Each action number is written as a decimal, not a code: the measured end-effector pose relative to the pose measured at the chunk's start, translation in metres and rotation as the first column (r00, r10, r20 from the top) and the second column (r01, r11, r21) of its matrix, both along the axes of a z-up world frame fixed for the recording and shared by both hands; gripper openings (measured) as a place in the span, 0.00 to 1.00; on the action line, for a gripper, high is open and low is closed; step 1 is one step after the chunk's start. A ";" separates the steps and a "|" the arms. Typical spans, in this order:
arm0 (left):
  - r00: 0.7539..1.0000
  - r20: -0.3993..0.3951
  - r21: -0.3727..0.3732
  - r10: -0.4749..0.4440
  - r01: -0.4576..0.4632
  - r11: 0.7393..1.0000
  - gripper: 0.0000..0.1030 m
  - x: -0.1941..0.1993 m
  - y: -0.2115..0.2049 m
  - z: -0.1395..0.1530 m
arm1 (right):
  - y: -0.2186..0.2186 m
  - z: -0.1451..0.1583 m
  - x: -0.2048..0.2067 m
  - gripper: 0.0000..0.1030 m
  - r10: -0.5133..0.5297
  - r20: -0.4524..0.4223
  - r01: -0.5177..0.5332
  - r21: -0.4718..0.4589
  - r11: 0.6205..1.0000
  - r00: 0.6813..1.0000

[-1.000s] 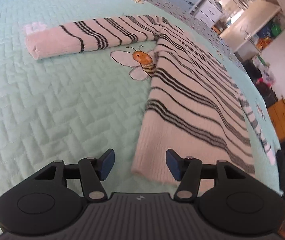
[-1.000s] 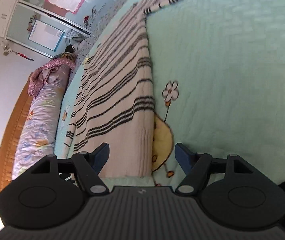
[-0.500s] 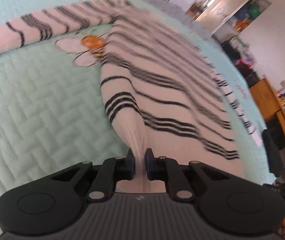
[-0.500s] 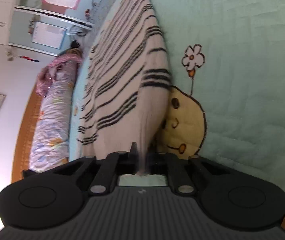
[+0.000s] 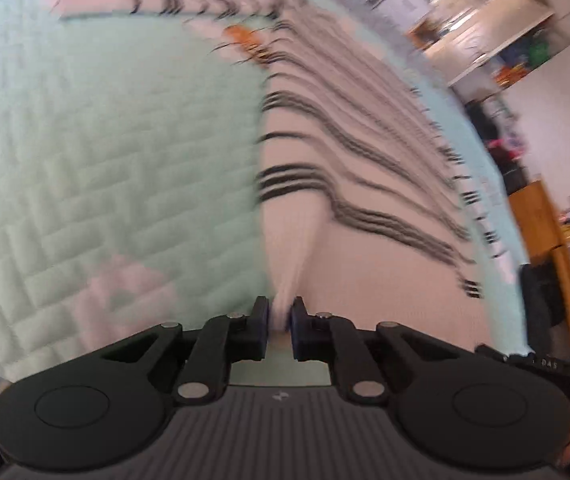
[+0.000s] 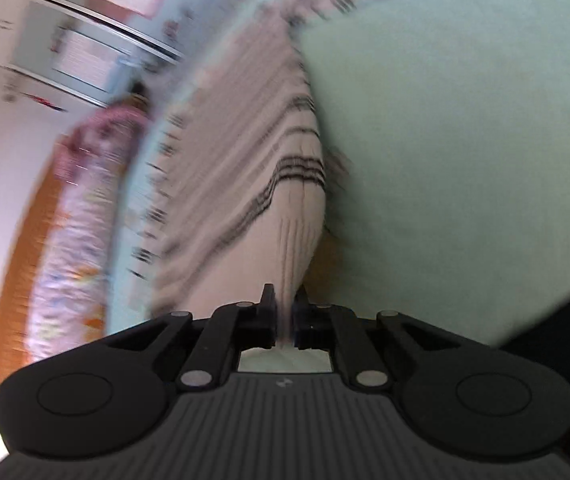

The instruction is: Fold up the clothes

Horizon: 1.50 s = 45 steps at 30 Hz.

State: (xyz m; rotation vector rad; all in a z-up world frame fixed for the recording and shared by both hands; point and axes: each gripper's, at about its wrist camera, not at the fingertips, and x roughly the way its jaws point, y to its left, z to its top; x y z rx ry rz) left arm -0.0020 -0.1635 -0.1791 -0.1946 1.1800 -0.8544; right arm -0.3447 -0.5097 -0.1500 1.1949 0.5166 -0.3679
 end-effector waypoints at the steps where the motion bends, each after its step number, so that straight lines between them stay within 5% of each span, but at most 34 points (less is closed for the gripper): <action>1: 1.000 -0.006 -0.008 0.005 -0.005 1.000 0.10 0.001 0.002 0.000 | 0.001 -0.006 -0.002 0.13 -0.011 -0.009 0.011 0.012 1.000 1.000; 4: 0.999 0.046 -0.002 0.005 -0.004 1.000 0.28 -0.002 0.008 0.013 | 0.004 -0.025 -0.010 0.28 -0.045 -0.037 0.046 0.049 0.998 0.998; 9: 0.995 0.081 -0.031 0.050 -0.048 0.998 0.30 0.004 0.024 0.025 | -0.011 -0.001 -0.038 0.37 -0.143 0.009 0.144 -0.051 0.988 0.990; 13: 0.989 0.084 -0.043 0.121 -0.118 0.992 0.30 0.011 0.042 0.024 | -0.041 0.004 -0.067 0.62 -0.345 0.034 0.346 -0.066 0.936 0.938; 22: 0.985 0.078 0.000 0.154 -0.154 0.988 0.30 0.018 0.044 0.028 | -0.155 -0.033 -0.110 0.62 -0.647 0.087 0.642 0.078 0.763 0.758; 30: 0.989 0.089 0.096 0.117 -0.126 0.987 0.36 0.020 0.005 0.025 | -0.242 -0.057 -0.060 0.59 -0.673 0.106 0.665 0.106 0.739 0.732; 32: 0.990 0.096 0.109 0.105 -0.115 0.987 0.36 0.022 -0.005 0.027 | -0.260 -0.061 -0.049 0.36 -0.673 0.096 0.664 0.109 0.739 0.733; 33: 0.990 0.100 0.115 0.099 -0.110 0.987 0.36 0.022 -0.010 0.028 | -0.265 -0.058 -0.048 0.10 -0.673 0.076 0.666 0.094 0.740 0.736; 40: 0.990 0.126 0.137 0.069 -0.086 0.987 0.39 0.026 -0.030 0.032 | -0.274 0.010 -0.092 0.16 -0.702 0.178 0.725 -0.162 0.670 0.689; 43: 0.992 0.108 0.127 0.067 -0.080 0.989 0.39 0.025 -0.037 0.028 | -0.285 -0.007 -0.097 0.26 -0.704 0.044 0.699 -0.173 0.694 0.709; 45: 0.992 0.108 0.113 0.062 -0.074 0.991 0.39 0.020 -0.037 0.030 | -0.278 -0.027 -0.105 0.30 -0.725 -0.009 0.720 -0.113 0.685 0.689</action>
